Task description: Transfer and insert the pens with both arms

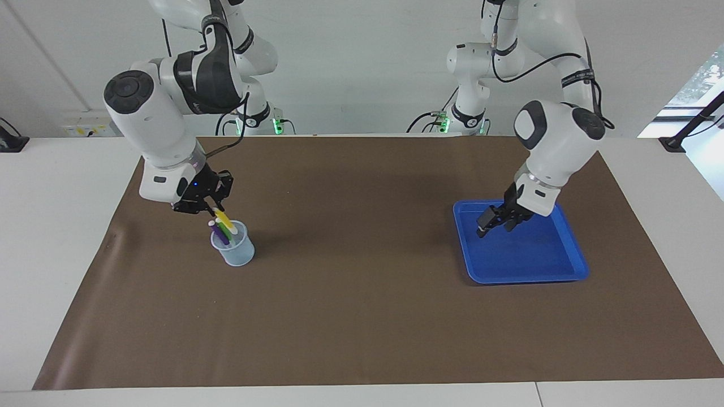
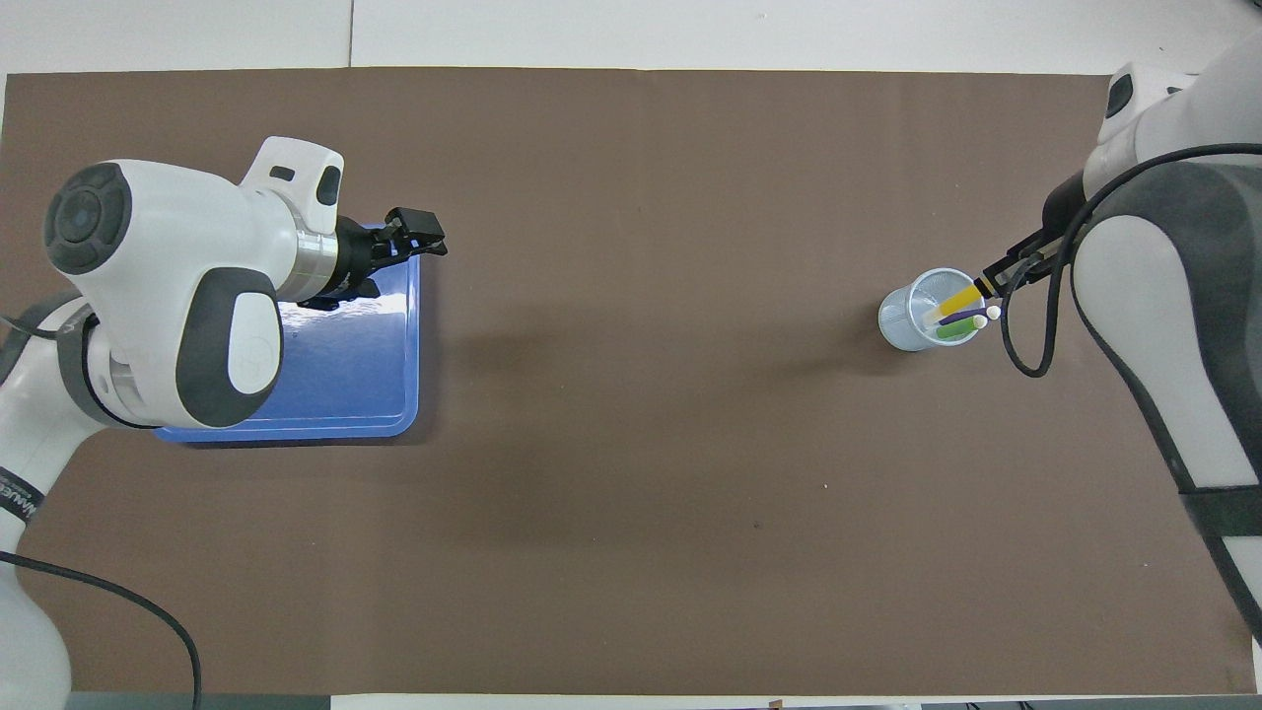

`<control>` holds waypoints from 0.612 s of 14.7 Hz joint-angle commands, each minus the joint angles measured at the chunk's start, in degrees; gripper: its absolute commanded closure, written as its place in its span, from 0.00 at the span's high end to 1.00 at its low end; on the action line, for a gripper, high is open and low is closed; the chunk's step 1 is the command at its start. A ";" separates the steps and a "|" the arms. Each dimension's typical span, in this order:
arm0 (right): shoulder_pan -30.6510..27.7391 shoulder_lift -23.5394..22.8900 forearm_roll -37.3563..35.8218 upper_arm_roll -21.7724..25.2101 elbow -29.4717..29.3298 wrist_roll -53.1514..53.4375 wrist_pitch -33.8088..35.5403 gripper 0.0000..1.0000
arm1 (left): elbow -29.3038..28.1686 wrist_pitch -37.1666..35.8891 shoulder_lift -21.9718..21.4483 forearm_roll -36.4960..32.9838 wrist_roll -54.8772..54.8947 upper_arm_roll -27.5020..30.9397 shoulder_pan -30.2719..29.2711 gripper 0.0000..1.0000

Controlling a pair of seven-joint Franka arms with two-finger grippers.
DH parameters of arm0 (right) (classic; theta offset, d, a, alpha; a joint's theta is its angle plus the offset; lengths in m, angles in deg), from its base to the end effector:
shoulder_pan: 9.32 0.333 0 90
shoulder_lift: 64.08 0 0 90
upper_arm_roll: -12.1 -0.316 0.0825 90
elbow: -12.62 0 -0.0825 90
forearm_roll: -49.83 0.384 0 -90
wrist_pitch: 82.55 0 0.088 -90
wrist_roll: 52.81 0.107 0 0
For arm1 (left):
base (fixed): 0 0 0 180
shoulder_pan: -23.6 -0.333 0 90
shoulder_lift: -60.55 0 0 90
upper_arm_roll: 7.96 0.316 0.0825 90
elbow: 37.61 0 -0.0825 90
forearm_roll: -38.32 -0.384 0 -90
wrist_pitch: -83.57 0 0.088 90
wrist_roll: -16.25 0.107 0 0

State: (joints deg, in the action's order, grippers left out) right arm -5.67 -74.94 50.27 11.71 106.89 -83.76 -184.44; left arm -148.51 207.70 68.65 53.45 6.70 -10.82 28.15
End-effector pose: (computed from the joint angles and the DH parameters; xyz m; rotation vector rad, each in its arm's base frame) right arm 0.6130 0.0437 0.4954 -2.9754 -0.9348 0.0826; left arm 0.5937 -0.0866 0.4229 2.8868 0.2564 0.0780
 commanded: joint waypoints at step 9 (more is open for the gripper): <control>-0.39 6.29 -1.67 -0.23 14.46 -1.13 -9.56 0.90 | 17.09 -31.20 -6.61 -10.63 16.58 -0.65 -8.59 1.00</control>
State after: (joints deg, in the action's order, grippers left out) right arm -5.72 -70.12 49.81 11.69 119.82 -84.12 -192.81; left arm -137.75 183.11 61.03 45.19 22.13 -10.94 19.89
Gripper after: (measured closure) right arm 0.744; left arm 0.000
